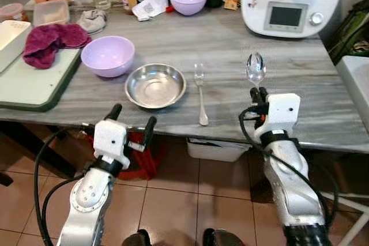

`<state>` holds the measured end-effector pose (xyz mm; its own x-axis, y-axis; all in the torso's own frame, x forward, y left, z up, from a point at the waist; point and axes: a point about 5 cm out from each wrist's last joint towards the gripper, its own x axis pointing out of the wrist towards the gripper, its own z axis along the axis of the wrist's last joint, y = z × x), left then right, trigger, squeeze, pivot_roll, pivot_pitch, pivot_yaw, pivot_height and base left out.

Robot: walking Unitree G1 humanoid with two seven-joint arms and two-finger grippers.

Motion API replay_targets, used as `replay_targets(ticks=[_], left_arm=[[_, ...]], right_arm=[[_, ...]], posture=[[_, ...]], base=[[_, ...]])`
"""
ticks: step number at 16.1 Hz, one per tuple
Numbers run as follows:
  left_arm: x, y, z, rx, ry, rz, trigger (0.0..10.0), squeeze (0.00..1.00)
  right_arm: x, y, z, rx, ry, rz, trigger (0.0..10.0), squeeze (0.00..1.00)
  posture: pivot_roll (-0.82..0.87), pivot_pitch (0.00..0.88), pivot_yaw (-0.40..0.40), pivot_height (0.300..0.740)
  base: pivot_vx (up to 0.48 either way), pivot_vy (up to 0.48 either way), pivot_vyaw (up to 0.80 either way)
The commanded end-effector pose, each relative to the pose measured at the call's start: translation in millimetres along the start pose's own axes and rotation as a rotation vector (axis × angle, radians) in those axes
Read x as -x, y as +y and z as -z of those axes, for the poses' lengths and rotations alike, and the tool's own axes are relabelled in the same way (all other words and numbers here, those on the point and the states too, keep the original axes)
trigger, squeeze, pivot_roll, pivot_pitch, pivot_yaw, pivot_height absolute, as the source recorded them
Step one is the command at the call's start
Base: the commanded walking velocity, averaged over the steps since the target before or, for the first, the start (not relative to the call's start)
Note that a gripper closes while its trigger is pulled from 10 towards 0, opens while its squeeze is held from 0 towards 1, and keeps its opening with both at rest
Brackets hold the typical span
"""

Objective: Setting the table

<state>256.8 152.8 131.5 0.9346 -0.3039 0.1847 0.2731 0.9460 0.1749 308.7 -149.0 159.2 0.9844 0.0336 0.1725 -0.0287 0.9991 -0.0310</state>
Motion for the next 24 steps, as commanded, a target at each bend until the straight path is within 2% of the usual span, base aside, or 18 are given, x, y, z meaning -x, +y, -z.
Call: replay_targets(ticks=[1, 5, 9, 11, 13, 16, 20, 24], left_arm=[[1.9, -3.8, 3, -0.01, 0.009, 0.032, 10.0, 0.0], [2.0, -6.4, 5, -0.01, 0.008, 0.083, 10.0, 0.0], [9.6, -9.2, 8, -0.002, 0.023, 0.125, 10.0, 0.0], [12.7, -10.2, 8, 0.0, 0.028, 0.134, 10.0, 0.0], [14.7, -10.7, 8, 0.001, 0.029, 0.136, 10.0, 0.0], [17.8, -15.2, 5, 0.027, 0.0, 0.206, 10.0, 0.0], [19.4, -16.0, 4, 0.028, -0.001, 0.223, 10.0, 0.0], [20.8, -14.9, 6, 0.034, 0.003, 0.211, 10.0, 0.0]], right_arm=[[-3.6, -3.3, 4, -0.042, 0.037, 0.005, 10.0, 0.0], [-17.5, 6.3, 0, -0.106, 0.055, -0.024, 10.0, 0.0], [-36.3, 22.6, 3, -0.205, 0.123, -0.033, 10.0, 0.0], [-37.5, 25.1, 8, -0.237, 0.157, -0.02, 10.0, 0.0], [-37.4, 26.7, 12, -0.228, 0.18, -0.024, 10.0, 0.0], [-38.8, 31.1, 21, -0.278, 0.236, -0.027, 10.0, 0.0], [-43.2, 36.3, 21, -0.288, 0.245, -0.039, 10.0, 0.0], [-49.6, 45.6, 21, -0.337, 0.27, -0.066, 10.0, 0.0]], posture=[[-0.11, 0.193, 0.02, 0.74], [-0.1, 0.198, 0.026, 0.74], [-0.09, 0.212, 0.029, 0.74], [-0.09, 0.219, 0.031, 0.74], [-0.09, 0.227, 0.031, 0.74], [-0.08, 0.233, 0.032, 0.74], [-0.08, 0.237, 0.034, 0.74], [-0.07, 0.238, 0.028, 0.74]], base=[[0.0, 0.0, 0.0], [0.0, 0.0, 0.0], [0.0, 0.0, 0.0], [0.0, 0.0, 0.0], [0.0, 0.0, 0.0], [0.0, 0.0, 0.0], [0.0, 0.0, 0.0], [0.0, 0.0, 0.0]])
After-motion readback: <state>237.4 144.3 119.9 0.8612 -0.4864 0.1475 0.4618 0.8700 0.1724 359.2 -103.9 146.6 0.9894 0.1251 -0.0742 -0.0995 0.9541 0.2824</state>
